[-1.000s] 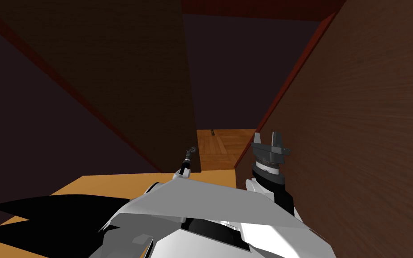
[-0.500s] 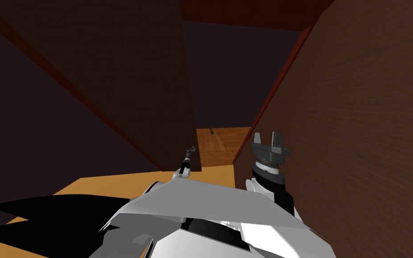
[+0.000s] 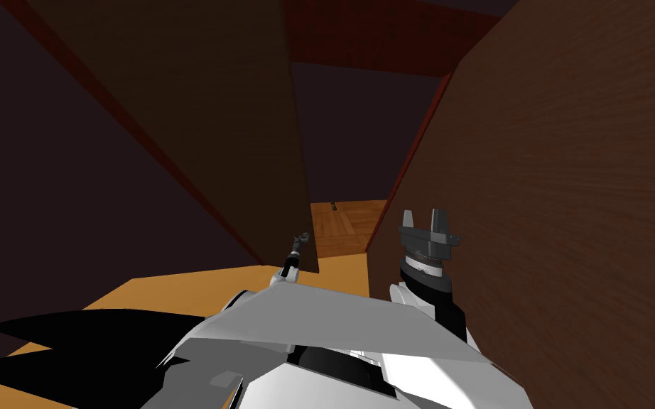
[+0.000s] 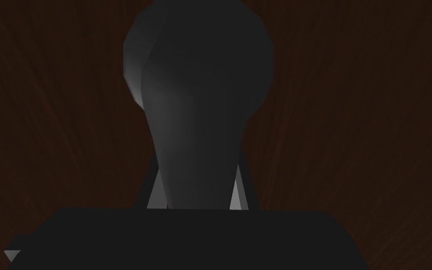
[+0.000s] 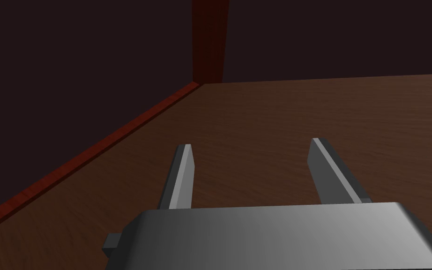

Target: Pull the door open

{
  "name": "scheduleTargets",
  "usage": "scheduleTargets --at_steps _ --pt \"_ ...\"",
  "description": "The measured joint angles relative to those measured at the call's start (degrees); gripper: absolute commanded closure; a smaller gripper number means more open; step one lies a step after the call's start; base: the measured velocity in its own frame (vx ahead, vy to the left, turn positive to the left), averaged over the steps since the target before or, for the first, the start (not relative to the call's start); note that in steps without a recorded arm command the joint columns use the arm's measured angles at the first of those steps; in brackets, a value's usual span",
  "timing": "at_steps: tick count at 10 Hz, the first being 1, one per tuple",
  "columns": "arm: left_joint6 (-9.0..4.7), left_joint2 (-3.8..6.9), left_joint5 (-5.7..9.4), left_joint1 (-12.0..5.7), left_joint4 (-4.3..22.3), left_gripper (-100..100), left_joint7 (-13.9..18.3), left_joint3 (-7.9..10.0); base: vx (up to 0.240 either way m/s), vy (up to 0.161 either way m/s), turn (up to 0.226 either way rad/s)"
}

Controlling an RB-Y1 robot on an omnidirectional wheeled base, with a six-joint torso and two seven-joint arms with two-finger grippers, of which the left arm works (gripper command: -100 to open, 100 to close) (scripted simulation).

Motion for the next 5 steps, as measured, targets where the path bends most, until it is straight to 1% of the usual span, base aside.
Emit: scheduleTargets --at_steps 1,2,3,4,5 --pt "-0.42 0.56 -0.06 -0.28 0.81 100 0.63 -0.35 -0.130 -0.005 -0.011" --pt "-1.43 1.34 -0.23 -0.61 2.09 100 1.59 -0.86 -0.094 0.019 0.013" --pt "-2.15 1.78 -0.46 -0.84 2.92 100 2.42 -1.41 -0.047 0.024 0.006" --pt "-1.27 1.93 -0.65 0.37 0.79 100 2.78 -1.80 -0.018 0.022 0.002" --pt "-1.31 2.12 -0.89 0.39 0.87 100 3.21 -2.25 -0.005 0.007 -0.013"
